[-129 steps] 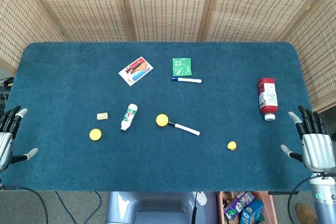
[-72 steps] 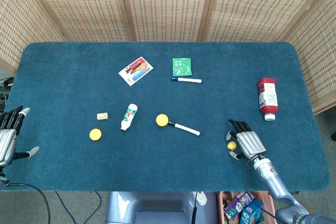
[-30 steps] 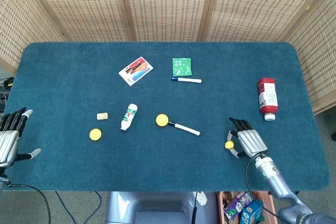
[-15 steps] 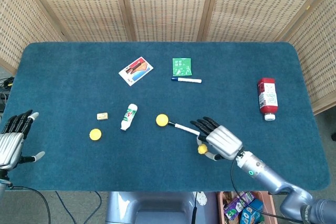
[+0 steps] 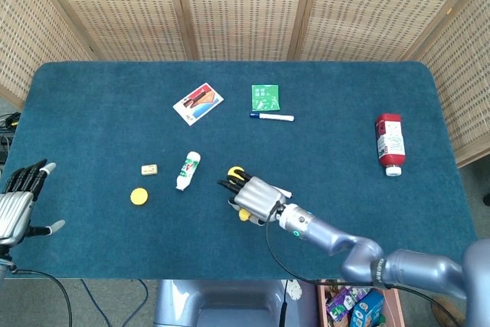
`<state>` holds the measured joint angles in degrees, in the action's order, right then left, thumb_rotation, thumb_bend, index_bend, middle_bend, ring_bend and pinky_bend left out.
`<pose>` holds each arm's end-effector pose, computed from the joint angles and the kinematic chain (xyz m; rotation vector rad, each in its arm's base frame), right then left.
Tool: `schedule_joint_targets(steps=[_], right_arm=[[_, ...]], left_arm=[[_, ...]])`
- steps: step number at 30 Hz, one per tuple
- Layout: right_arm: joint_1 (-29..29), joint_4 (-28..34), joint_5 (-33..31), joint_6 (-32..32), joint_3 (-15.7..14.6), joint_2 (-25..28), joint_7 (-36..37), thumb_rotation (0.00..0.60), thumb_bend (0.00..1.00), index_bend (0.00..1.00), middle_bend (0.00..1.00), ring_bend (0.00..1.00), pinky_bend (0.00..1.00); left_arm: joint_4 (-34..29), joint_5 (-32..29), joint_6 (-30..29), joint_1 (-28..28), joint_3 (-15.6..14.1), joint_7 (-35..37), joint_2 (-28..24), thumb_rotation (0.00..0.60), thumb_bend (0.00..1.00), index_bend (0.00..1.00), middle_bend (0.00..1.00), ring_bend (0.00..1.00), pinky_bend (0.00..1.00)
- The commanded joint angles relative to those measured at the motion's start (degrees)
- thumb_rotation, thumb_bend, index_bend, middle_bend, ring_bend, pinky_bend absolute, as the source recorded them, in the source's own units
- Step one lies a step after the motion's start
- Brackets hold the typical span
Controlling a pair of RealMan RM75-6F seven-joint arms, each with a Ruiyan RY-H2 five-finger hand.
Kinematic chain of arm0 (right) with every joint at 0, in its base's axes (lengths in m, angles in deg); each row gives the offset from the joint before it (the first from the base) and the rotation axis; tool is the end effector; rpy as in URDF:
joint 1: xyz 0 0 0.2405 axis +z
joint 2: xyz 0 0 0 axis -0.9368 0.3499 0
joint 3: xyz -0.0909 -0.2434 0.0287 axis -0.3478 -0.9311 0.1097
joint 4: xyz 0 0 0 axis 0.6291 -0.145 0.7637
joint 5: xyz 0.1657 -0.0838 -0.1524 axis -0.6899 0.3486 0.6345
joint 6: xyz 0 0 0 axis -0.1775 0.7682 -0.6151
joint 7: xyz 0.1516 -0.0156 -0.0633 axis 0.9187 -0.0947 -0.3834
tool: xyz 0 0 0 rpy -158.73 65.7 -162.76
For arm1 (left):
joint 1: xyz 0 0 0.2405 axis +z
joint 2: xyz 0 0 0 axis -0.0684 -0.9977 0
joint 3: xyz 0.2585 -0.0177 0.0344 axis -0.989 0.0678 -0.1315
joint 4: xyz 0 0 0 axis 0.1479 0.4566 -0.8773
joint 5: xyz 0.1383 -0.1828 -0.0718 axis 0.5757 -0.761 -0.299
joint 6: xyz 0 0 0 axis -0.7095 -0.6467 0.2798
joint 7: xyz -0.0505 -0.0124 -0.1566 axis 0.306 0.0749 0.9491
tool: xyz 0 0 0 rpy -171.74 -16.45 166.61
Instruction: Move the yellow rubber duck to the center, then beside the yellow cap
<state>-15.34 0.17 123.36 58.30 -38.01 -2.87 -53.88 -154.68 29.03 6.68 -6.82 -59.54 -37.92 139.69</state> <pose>-0.0440 -0.3466 -0.0914 2.4526 -0.5769 0.8732 -0.3160 0.2318 0.1358 -1.4548 -1.0395 -0.8021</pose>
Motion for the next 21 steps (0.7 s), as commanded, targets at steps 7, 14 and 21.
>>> schedule_joint_targets(steps=[7, 14, 21], right_arm=[[6.65, -4.69, -14.53, 1.12, -1.17, -9.45, -12.2, 0.6, 0.35, 0.58, 0.0, 0.0, 0.0], [7.81, -5.61, -18.69, 3.19, -3.8, -10.14, -14.77, 0.6, 0.35, 0.58, 0.0, 0.0, 0.0], [8.6, -4.84, -20.99, 5.5, -5.25, -9.62, -16.84, 0.6, 0.11, 0.16, 0.0, 0.0, 0.0]], left_arm=[[0.11, -0.15, 0.59, -0.26, -0.06, 1.0, -0.39, 0.6, 0.0, 0.0, 0.0, 0.0, 0.0], [0.15, 0.09, 0.73, -0.3, -0.2, 1.66, -0.62, 0.6, 0.0, 0.0, 0.0, 0.0, 0.0], [0.16, -0.02, 0.77, -0.36, -0.2, 1.71, -0.68, 0.6, 0.0, 0.0, 0.0, 0.0, 0.0]])
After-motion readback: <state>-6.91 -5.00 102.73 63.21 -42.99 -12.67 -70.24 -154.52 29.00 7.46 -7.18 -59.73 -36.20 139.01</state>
